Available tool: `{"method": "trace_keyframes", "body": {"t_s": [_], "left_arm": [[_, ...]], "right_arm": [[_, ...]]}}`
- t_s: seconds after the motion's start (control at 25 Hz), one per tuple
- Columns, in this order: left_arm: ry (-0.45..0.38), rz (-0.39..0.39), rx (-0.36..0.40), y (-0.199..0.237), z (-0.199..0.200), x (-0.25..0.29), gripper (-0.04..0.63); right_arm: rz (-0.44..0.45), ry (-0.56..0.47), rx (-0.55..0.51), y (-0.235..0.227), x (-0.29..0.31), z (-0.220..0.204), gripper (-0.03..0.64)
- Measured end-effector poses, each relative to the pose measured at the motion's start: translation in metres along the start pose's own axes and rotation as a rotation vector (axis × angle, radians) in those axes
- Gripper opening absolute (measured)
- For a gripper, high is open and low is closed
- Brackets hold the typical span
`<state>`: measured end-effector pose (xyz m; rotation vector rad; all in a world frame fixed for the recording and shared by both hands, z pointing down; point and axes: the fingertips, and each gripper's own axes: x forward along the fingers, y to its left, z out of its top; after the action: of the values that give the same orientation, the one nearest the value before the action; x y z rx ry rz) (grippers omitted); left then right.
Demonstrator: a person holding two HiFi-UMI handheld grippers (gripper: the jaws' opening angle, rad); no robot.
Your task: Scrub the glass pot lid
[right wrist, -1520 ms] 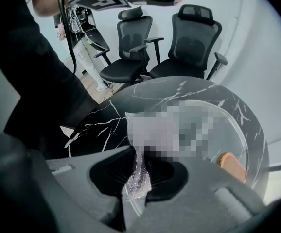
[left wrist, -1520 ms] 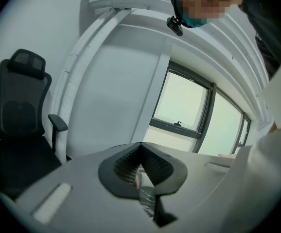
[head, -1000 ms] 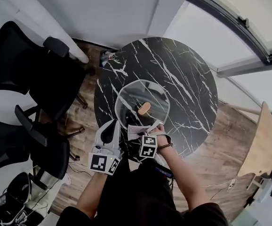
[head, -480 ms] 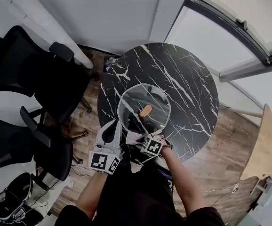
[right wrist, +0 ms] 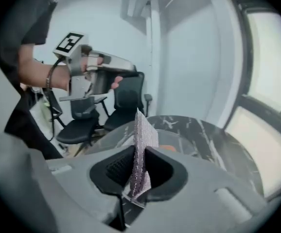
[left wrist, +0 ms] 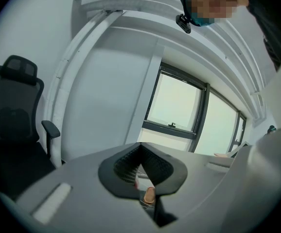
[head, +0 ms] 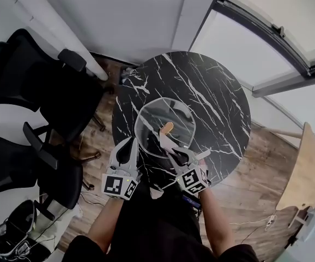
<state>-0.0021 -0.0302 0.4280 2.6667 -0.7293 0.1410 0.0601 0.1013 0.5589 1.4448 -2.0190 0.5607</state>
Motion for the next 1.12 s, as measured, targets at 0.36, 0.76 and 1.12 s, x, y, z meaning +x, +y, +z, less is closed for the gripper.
{"method": "trace_keyframes", "body": {"t_s": [0.36, 0.76, 1.12], "left_arm": [[0.002, 0.027, 0.007, -0.008, 0.004, 0.000, 0.002], [0.011, 0.032, 0.007, -0.005, 0.003, -0.004, 0.002], [0.009, 0.030, 0.004, -0.006, -0.001, -0.006, 0.002]], "right_arm": [[-0.292, 0.102, -0.099, -0.073, 0.025, -0.003, 0.063], [-0.165, 0.242, -0.171, -0.043, 0.074, -0.024, 0.061], [-0.062, 0.265, -0.178, -0.016, 0.078, -0.030, 0.061]]}}
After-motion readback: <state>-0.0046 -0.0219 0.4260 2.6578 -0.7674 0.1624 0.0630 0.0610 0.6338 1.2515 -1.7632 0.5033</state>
